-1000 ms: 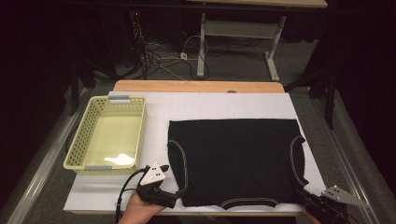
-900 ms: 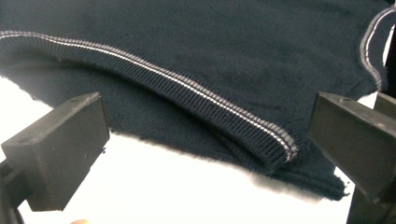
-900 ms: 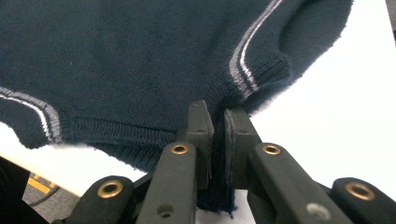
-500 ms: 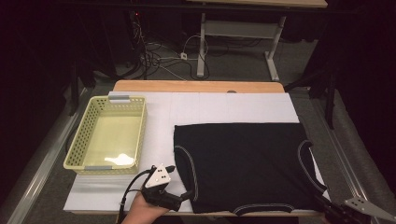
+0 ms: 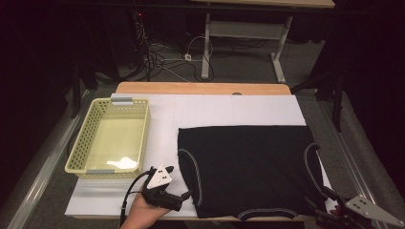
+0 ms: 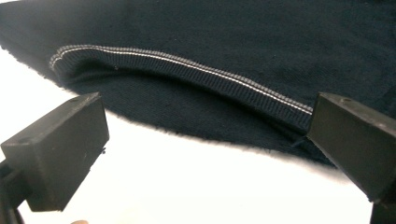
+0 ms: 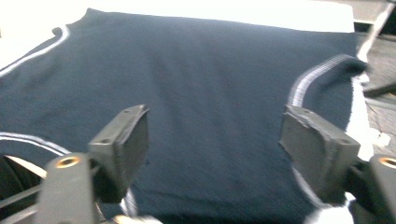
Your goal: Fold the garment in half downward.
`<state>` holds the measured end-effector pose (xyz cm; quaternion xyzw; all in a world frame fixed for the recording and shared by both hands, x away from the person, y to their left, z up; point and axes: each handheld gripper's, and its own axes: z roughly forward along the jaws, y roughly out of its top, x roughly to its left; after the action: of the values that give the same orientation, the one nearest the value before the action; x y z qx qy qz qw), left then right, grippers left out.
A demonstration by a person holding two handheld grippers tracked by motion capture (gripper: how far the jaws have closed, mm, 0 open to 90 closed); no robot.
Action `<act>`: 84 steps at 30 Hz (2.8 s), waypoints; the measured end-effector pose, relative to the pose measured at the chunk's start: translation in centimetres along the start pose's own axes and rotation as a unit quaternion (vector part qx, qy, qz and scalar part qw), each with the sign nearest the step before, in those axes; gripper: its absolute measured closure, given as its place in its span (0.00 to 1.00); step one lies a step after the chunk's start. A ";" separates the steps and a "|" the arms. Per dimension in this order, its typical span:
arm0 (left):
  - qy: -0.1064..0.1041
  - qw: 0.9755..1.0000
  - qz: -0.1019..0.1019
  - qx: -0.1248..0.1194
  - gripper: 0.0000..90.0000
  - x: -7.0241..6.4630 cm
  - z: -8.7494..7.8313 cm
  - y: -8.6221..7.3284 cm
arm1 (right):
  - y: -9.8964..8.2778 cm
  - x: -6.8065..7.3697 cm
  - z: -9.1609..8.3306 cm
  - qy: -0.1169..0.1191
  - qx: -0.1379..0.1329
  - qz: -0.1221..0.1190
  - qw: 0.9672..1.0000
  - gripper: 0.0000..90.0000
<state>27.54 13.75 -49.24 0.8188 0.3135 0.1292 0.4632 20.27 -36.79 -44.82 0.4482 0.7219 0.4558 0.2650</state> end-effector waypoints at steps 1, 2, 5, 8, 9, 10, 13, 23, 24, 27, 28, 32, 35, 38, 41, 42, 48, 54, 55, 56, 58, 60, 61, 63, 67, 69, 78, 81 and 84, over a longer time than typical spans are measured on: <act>0.003 1.000 0.001 0.000 0.00 0.0 0.0 0.0 | 0.1 0.3 0.5 0.006 -0.001 -0.002 1.000 0.20; 0.003 1.000 0.002 0.002 0.00 0.1 -0.1 0.0 | 0.2 0.7 0.9 0.010 0.001 -0.006 1.000 0.18; 0.004 1.000 0.001 0.004 0.00 0.2 0.0 0.0 | 0.6 1.8 2.3 0.019 0.004 -0.018 1.000 0.14; 0.013 1.000 0.005 0.005 0.00 0.3 0.0 0.0 | 0.9 2.8 3.4 0.021 0.007 -0.023 0.999 0.08; 0.016 1.000 0.004 0.005 0.00 0.3 0.0 0.0 | 1.0 3.1 3.8 0.022 0.008 -0.023 0.999 0.05; 0.016 1.000 0.001 0.004 0.00 0.4 0.0 0.0 | 1.2 3.5 4.1 0.021 0.008 -0.025 0.999 0.03; 0.013 1.000 -0.003 0.008 0.00 0.5 0.1 0.0 | 1.5 4.6 5.2 0.024 0.009 -0.036 0.999 0.00; 0.004 1.000 0.000 0.002 0.00 0.5 0.0 -0.1 | 2.8 8.7 9.1 0.061 0.010 -0.068 0.996 0.00; 0.003 1.000 0.001 0.002 0.00 0.5 0.0 -0.1 | 3.0 9.3 9.5 0.067 0.012 -0.071 0.995 0.00; 0.001 1.000 -0.002 -0.001 0.00 0.6 0.0 -0.2 | 3.3 11.0 10.7 0.085 0.018 -0.085 0.993 0.00; 0.000 1.000 -0.004 -0.003 0.00 0.6 -0.1 -0.2 | 3.4 11.6 11.1 0.091 0.019 -0.088 0.992 0.00; -0.001 1.000 -0.004 -0.005 0.00 0.7 -0.1 -0.2 | 3.9 13.7 12.5 0.115 0.025 -0.100 0.988 0.00; -0.004 1.000 -0.007 -0.008 0.00 0.8 -0.2 -0.2 | 4.1 15.0 13.2 0.133 0.026 -0.110 0.985 0.03; -0.010 1.000 -0.011 -0.010 0.00 0.9 -0.2 -0.3 | 4.3 16.3 13.6 0.144 0.028 -0.114 0.983 0.04; -0.015 1.000 -0.015 -0.011 0.00 1.0 -0.2 -0.3 | 4.1 17.4 14.0 0.153 0.035 -0.120 0.980 0.06; -0.016 1.000 -0.016 -0.011 0.00 1.1 -0.2 -0.3 | 4.0 17.8 14.1 0.154 0.040 -0.124 0.979 0.08; -0.018 1.000 -0.018 -0.010 0.00 1.1 -0.2 -0.3 | 3.2 20.2 14.5 0.178 0.060 -0.145 0.971 0.21; -0.018 1.000 -0.018 -0.010 0.00 1.1 -0.2 -0.3 | 2.2 22.4 14.8 0.202 0.081 -0.167 0.962 0.30; -0.018 1.000 -0.018 -0.010 0.00 1.1 -0.2 -0.3 | 2.1 22.7 14.9 0.203 0.085 -0.171 0.961 0.30; -0.018 1.000 -0.018 -0.009 0.00 1.1 -0.2 -0.3 | 2.0 22.9 15.0 0.204 0.087 -0.173 0.960 0.31; -0.019 1.000 -0.018 -0.009 0.00 1.1 -0.2 -0.2 | 1.8 23.3 15.2 0.207 0.091 -0.178 0.958 0.33; -0.019 1.000 -0.019 -0.009 0.00 1.2 -0.2 -0.2 | 1.7 23.6 15.5 0.207 0.097 -0.182 0.956 0.35; -0.019 1.000 -0.019 -0.009 0.00 1.2 -0.2 -0.2 | 1.6 23.7 15.6 0.203 0.098 -0.185 0.957 0.37; -0.018 1.000 -0.019 -0.010 0.00 1.1 -0.2 -0.3 | 1.6 23.8 15.6 0.194 0.098 -0.190 0.957 0.41; -0.017 1.000 -0.020 -0.008 0.00 1.2 -0.2 -0.2 | 1.5 24.0 15.7 0.175 0.099 -0.201 0.959 0.51; -0.018 1.000 -0.020 -0.007 0.00 1.2 -0.2 -0.2 | 1.5 24.2 15.6 0.168 0.101 -0.209 0.958 0.51; -0.015 1.000 -0.020 -0.010 0.00 1.1 -0.2 -0.3 | 1.8 23.9 15.6 0.150 0.106 -0.223 0.957 0.73; -0.011 1.000 -0.018 -0.012 0.00 1.1 -0.3 -0.3 | 1.7 23.7 15.6 0.149 0.101 -0.224 0.958 0.78; -0.007 1.000 -0.019 -0.017 0.00 1.0 -0.3 -0.4 | 1.8 23.6 15.7 0.148 0.100 -0.227 0.957 0.82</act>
<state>28.02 14.75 -49.44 0.8057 0.3238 0.1194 0.4813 22.60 -8.95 -49.59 0.2247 0.8777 0.3701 0.2052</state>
